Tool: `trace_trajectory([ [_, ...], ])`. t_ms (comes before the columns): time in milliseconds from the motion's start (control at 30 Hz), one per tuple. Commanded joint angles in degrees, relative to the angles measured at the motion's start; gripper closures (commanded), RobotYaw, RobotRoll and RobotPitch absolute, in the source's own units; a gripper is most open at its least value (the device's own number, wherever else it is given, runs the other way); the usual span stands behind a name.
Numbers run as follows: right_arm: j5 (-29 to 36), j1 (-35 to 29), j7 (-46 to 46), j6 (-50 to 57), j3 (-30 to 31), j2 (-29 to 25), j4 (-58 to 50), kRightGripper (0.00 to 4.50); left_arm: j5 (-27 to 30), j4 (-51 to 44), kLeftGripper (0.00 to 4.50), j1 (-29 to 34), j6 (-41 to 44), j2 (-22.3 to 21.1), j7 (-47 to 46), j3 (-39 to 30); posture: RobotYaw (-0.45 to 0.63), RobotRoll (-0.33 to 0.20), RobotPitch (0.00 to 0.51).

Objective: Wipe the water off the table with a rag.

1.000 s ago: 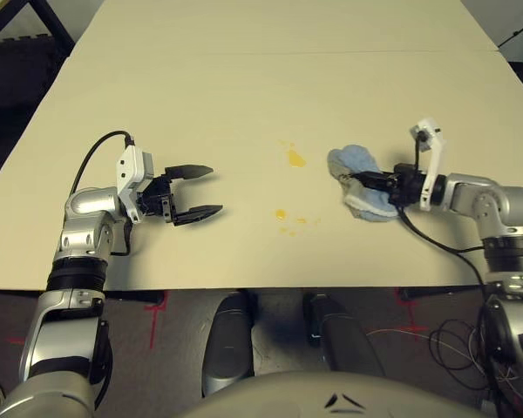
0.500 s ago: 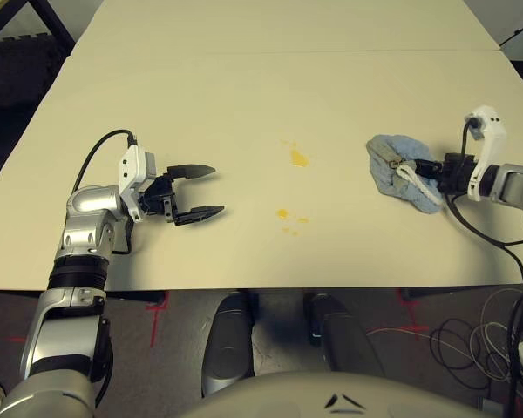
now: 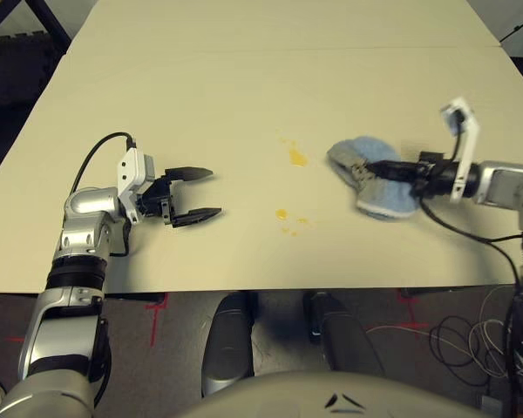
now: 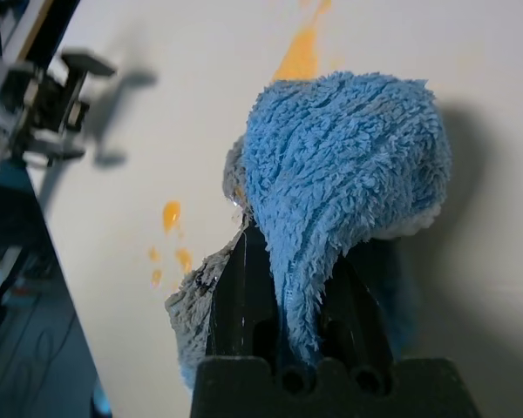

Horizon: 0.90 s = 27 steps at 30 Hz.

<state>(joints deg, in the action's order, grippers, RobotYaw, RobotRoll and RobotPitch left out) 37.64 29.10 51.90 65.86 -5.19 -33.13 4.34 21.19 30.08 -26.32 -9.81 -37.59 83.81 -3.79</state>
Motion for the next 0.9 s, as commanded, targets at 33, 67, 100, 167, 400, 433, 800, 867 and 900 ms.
trace_trajectory([
  [33,0.16,-2.31,-0.53,0.97,3.70,0.80,-3.36,4.30,-0.36,-1.16,0.00,0.60,0.39,-0.73,0.39,0.25,0.11,0.000,0.222],
  [67,0.12,-2.78,-0.59,1.15,4.69,1.11,-4.03,4.30,-0.36,-1.27,0.00,0.62,0.46,-0.71,0.31,0.26,0.12,0.000,0.223],
  [100,-0.03,-3.28,-0.74,1.18,5.86,1.49,-4.71,4.30,-0.35,-1.38,0.00,0.73,0.47,-0.75,0.29,0.24,0.12,0.000,0.223],
  [167,-0.42,-4.03,-1.29,0.92,7.77,2.58,-5.49,4.30,-0.39,-1.56,0.00,1.06,0.38,-0.85,0.31,0.24,0.12,0.000,0.224],
  [400,-0.39,-4.23,-4.98,1.77,12.87,9.61,-9.57,4.30,-0.57,-2.08,0.00,1.65,0.32,-0.89,0.05,0.32,0.12,0.000,0.225],
  [433,-0.50,-4.13,-5.36,1.85,13.25,10.33,-9.74,4.30,-0.59,-2.16,0.00,1.65,0.33,-0.88,-0.01,0.35,0.12,0.000,0.225],
  [800,-3.21,-0.80,-8.77,0.57,19.64,19.03,-6.99,4.30,-0.23,-3.82,0.00,1.94,1.39,-0.72,-0.93,0.18,0.14,0.000,0.230],
  [867,-3.75,0.35,-9.06,0.12,20.68,20.88,-5.90,4.30,-0.22,-3.90,0.00,1.97,1.47,-0.69,-1.01,0.21,0.14,0.000,0.230],
  [900,-4.01,0.90,-9.12,-0.08,21.10,21.72,-5.38,4.30,-0.24,-3.91,0.00,2.00,1.47,-0.67,-1.04,0.24,0.14,0.000,0.229],
])
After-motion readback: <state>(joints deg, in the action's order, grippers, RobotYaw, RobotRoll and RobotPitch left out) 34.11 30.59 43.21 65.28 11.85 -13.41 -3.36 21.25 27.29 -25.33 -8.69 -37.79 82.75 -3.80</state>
